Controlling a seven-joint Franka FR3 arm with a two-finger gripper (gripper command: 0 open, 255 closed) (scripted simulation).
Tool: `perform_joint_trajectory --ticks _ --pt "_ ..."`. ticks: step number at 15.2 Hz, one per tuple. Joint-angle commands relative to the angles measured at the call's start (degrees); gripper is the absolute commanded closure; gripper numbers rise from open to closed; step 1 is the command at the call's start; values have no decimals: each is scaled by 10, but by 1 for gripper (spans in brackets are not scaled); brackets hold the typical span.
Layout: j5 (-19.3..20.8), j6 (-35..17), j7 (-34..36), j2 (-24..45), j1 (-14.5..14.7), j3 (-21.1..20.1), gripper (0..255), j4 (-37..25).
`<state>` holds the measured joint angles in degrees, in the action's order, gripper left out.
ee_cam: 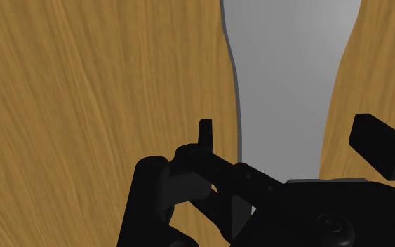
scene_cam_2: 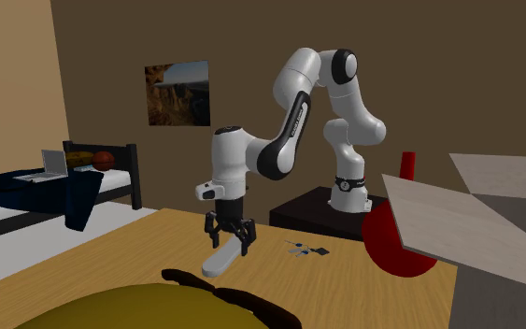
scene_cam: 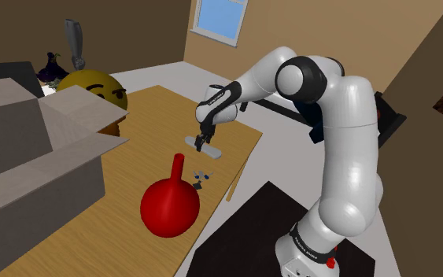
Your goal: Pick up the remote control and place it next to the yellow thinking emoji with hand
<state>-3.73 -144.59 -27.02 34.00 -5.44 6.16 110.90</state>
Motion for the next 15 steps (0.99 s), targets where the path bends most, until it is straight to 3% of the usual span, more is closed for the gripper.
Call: perform_joint_trajectory --ticks 1,4,5,15 --pt "0 0 0 0 0 0 0 0" --pt "0 0 0 0 0 0 0 0" --pt "0 0 0 0 0 0 255 0" --pt "1 5 0 -6 0 1 255 1"
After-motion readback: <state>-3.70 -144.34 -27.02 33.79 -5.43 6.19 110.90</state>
